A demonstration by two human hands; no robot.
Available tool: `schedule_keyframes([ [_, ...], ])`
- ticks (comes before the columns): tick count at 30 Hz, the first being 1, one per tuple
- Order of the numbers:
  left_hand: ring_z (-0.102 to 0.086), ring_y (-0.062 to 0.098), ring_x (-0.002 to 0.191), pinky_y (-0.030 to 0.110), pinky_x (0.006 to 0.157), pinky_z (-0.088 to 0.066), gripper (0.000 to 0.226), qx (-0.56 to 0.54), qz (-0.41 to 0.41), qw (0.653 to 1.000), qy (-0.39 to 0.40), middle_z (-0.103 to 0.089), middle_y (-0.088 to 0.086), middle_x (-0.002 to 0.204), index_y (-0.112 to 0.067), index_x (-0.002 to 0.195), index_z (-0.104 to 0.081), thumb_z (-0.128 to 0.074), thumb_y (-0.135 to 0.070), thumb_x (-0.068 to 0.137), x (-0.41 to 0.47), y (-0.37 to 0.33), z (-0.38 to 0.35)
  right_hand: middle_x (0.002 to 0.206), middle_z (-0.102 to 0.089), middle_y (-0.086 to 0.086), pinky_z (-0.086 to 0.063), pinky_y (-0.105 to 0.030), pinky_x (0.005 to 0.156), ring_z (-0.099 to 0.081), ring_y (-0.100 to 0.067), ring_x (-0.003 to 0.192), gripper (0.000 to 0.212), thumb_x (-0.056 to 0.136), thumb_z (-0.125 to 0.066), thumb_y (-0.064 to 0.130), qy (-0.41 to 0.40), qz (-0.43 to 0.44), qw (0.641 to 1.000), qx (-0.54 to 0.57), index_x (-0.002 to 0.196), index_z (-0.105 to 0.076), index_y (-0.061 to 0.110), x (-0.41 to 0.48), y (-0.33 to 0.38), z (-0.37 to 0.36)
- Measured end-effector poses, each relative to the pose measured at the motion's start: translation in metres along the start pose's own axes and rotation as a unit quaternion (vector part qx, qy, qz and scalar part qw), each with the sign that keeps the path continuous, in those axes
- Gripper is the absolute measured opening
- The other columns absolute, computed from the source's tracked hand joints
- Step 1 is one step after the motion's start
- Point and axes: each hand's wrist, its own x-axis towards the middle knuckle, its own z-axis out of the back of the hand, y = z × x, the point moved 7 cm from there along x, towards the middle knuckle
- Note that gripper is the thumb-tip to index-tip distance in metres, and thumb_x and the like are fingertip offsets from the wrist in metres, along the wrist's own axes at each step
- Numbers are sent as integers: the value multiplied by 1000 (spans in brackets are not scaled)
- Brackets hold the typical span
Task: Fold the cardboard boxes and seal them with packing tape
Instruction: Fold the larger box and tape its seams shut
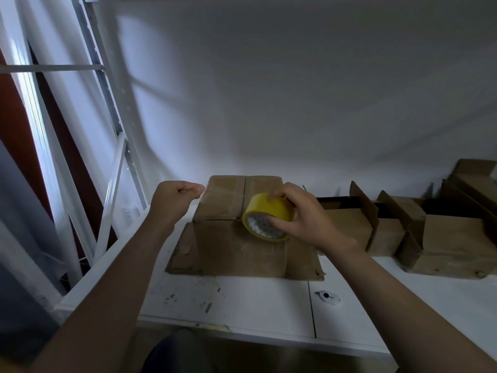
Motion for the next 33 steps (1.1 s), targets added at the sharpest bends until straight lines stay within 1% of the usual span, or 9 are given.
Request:
schedule_keyframes([
  [5,-62,1,81,32,86,-53,15,22,-10,1000,0,-70,-10,85,-11,105,-77,-69,-16,94,-4,6,1,113,-54,14,-48,-24,79,-54,-12,103,33,86,-78,38,82,-32,996,20,111,-56,40,4,1,-9],
  [9,-64,18,98,41,97,-52,26,11,11,999,-28,-71,4,104,-7,115,-74,-70,-21,94,2,12,20,103,-44,21,-43,-26,80,-47,-9,101,42,90,-70,49,170,-66,981,-57,130,-63,39,3,-8,-17],
  [11,-63,19,101,42,94,-54,28,-2,31,999,-29,-71,6,108,-7,118,-73,-70,-23,94,6,18,28,108,-48,20,-50,-31,83,-51,-11,104,47,86,-72,55,108,-75,991,-10,130,-60,42,-2,-14,-10],
  [14,-61,12,90,28,73,-52,28,-13,54,998,-23,-70,5,106,-9,116,-74,-71,-24,94,6,28,30,107,-56,18,-51,-34,77,-56,-10,100,47,75,-73,62,1,-58,997,47,110,-56,37,-10,-14,3],
  [20,-61,19,98,45,97,-53,26,-17,57,997,-49,-70,5,104,-7,115,-74,-71,-21,94,2,34,30,110,-57,14,-50,-36,79,-53,-16,102,37,78,-82,51,97,-63,991,-65,104,-59,38,0,-12,-8],
  [23,-59,11,89,31,78,-54,27,-49,78,993,-74,-70,6,107,-7,117,-74,-71,-19,94,3,39,36,113,-55,15,-51,-35,84,-53,-15,107,39,79,-81,50,117,-74,985,-104,112,-65,36,-4,-21,-7],
  [26,-60,12,89,26,67,-49,26,-57,87,992,-76,-71,6,108,-8,117,-74,-71,-20,93,6,45,41,111,-58,15,-50,-32,79,-54,-7,101,43,77,-85,45,33,-74,997,-8,110,-62,31,-17,-26,6],
  [29,-63,18,99,34,82,-54,26,-47,76,993,-72,-71,5,105,-7,115,-75,-72,-18,92,7,46,43,110,-60,13,-53,-33,79,-55,-6,104,38,75,-88,36,3,-91,993,72,104,-64,30,-24,-29,9],
  [33,-64,24,99,49,100,-53,26,-29,44,995,-86,-73,11,108,-4,115,-74,-71,-17,92,3,46,40,110,-56,12,-49,-29,78,-54,-14,105,35,76,-86,42,92,-97,990,-31,106,-69,35,-16,-32,0],
])
